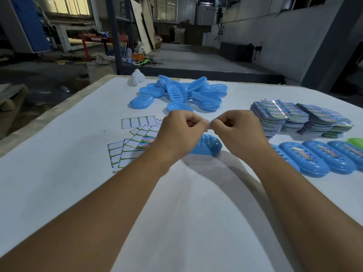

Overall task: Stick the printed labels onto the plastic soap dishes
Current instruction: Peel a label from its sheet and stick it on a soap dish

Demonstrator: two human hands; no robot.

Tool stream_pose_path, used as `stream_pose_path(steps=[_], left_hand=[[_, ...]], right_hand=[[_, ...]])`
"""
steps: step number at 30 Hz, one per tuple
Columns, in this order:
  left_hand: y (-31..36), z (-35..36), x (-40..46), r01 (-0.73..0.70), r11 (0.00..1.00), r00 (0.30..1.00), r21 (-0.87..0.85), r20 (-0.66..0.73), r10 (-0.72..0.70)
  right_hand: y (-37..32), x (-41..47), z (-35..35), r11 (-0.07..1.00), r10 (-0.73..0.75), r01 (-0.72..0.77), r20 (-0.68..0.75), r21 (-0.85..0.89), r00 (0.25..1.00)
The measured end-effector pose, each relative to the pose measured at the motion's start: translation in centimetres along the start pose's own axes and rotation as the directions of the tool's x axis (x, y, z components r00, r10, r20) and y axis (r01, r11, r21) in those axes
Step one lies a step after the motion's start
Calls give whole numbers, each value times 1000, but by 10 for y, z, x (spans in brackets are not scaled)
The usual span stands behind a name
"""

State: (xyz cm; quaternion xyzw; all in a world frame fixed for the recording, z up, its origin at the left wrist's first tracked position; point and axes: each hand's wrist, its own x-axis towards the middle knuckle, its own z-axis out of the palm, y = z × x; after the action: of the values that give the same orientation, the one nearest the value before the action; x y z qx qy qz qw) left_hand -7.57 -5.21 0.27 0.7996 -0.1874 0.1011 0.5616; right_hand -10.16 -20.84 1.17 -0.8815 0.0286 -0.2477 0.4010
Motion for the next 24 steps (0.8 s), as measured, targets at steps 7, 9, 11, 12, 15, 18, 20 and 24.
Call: stream_pose_path(steps=[7,9,11,12,15,18,20,24], left_hand=[[2,3,-1,12,1000,1000,17,-13,-11],[2,1,0,38,999,999,19,-33,-38],[2,-1,1,74,997,995,8,-62,-73],[3,-2,2,86,996,993,1,-76,-85],[4,-3,2,83,996,992,-28,-93,-85],[4,-3,2,86,995,991,-55,-101,-91],[4,-3,2,99,993,990,-66,-99,-105],[4,-3,3,129,987,986,-92,-91,-138]], right_hand=[[0,-1,1,998,-63,62,19,30,998],[0,-1,1,994,-99,97,41,47,994],[0,-2,2,990,-137,135,56,35,989],[-1,-3,2,989,-148,147,55,21,987],[-1,-1,2,993,-117,118,34,-22,993],[3,4,0,998,-22,21,-14,-65,1000],[4,5,-1,999,25,-25,-5,-37,1000],[2,3,-2,997,68,-70,46,44,997]])
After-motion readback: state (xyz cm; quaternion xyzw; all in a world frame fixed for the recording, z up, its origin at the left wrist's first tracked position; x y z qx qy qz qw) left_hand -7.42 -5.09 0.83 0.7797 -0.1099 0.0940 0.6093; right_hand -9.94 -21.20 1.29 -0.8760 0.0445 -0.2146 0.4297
